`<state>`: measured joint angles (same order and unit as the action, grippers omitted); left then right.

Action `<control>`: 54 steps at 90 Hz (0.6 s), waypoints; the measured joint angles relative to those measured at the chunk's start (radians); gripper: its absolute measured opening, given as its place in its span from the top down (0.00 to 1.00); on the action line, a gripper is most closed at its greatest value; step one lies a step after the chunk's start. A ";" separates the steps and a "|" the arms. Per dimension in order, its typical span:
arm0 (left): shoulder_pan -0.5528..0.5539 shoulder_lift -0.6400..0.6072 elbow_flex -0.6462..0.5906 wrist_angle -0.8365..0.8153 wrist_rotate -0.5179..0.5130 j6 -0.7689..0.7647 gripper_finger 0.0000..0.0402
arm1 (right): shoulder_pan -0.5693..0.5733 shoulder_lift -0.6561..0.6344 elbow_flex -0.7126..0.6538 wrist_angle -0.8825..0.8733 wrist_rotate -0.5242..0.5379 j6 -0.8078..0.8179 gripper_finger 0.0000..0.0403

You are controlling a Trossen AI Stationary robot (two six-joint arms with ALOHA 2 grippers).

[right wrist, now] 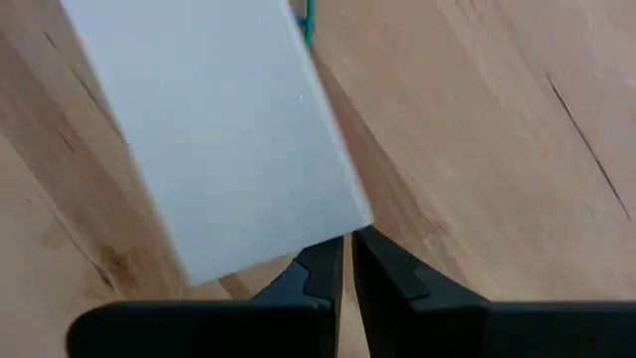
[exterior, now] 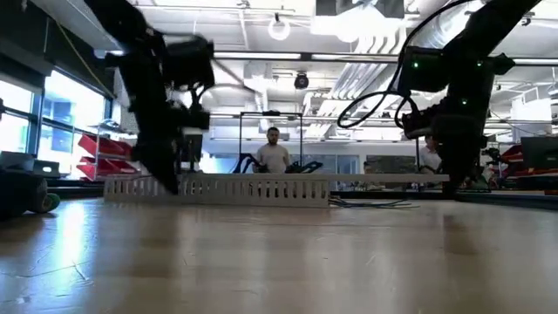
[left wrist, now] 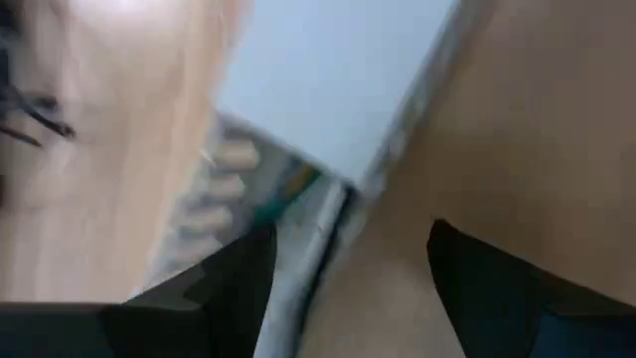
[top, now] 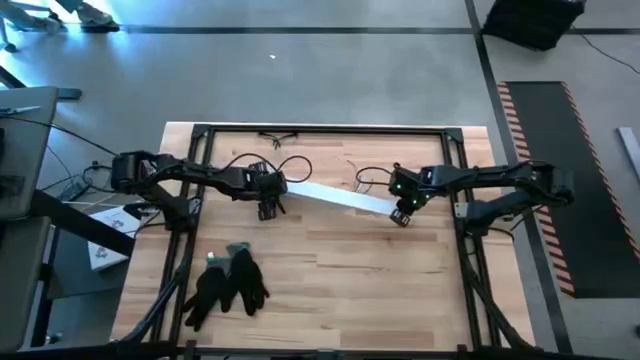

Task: Ziptie cables
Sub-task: Close the white cable duct

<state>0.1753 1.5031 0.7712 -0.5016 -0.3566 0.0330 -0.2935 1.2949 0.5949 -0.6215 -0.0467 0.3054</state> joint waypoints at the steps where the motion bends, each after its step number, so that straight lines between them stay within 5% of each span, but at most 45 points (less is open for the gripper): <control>1: -0.004 -0.004 0.006 -0.010 -0.001 -0.004 0.40 | 0.000 0.000 0.000 0.000 0.000 0.000 0.97; 15: -0.059 -0.036 0.086 -0.165 -0.011 -0.014 0.40 | 0.000 0.000 0.000 0.000 -0.003 -0.019 0.97; 36: -0.065 -0.038 0.093 -0.106 -0.176 0.239 0.40 | 0.000 0.000 0.000 0.001 -0.003 -0.036 0.97; 54: 0.051 -0.005 0.093 -0.098 -0.057 0.330 0.40 | 0.000 0.000 0.000 0.005 -0.007 -0.042 0.97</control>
<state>0.2268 1.4986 0.8646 -0.5999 -0.4136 0.3633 -0.2935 1.2949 0.5949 -0.6160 -0.0539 0.2636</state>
